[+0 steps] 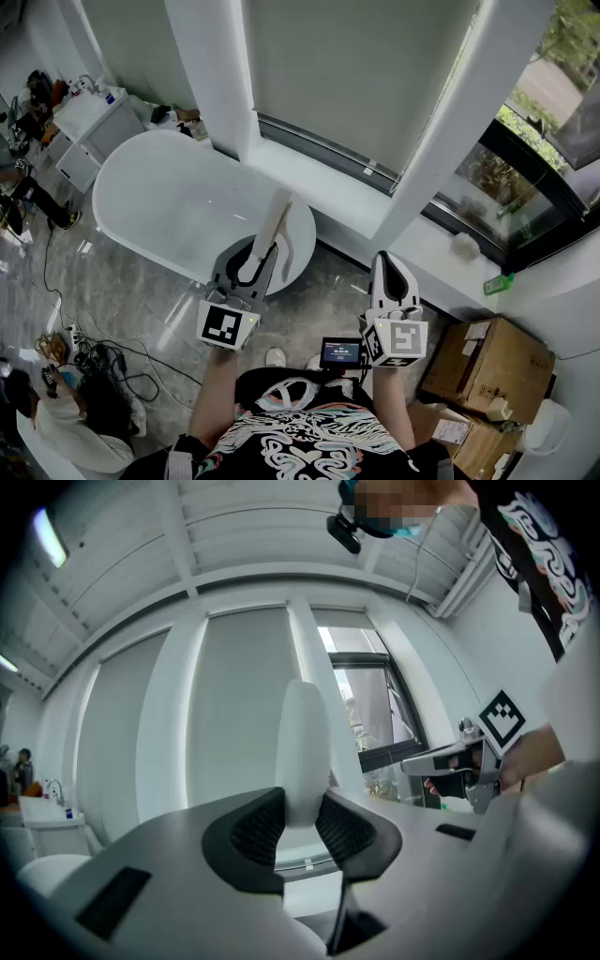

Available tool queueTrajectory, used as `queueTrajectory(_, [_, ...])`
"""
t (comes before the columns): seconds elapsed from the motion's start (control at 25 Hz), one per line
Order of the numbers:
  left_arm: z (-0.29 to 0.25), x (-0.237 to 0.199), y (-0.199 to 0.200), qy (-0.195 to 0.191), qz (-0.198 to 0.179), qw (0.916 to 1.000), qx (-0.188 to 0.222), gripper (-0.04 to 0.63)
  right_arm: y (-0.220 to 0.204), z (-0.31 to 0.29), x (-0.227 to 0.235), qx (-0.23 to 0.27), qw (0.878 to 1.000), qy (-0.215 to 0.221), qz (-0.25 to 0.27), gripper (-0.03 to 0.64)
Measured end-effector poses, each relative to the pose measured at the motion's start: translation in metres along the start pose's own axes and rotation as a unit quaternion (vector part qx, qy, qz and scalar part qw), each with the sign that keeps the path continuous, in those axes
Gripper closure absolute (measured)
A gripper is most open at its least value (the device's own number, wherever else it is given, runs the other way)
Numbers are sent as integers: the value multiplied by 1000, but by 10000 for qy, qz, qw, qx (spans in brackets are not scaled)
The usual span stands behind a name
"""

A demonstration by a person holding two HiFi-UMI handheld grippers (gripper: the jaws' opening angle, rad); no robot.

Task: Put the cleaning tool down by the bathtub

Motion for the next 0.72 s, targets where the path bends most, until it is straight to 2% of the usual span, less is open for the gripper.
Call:
queueTrajectory(0.36, [-7, -2, 1, 57, 127, 9999, 93, 489, 2, -3, 12, 30, 10000, -20, 30, 589])
queueTrajectory(0.6, [-16, 7, 3, 120, 192, 9996, 151, 488, -3, 1, 23, 127, 9991, 251, -321, 589])
queueTrajectory(0.72, [-21, 14, 3, 168, 214, 9994, 189, 489, -5, 8, 28, 231, 9983, 432, -301, 589])
Point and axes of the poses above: the fingertips, and each gripper's own axes: z backward along the fingers, x to its right, y out of its top, the point moved 2 cm from there along z, backward along the fingers, and after that the axes turned 5 degrees about z, right-handed, at the moved point
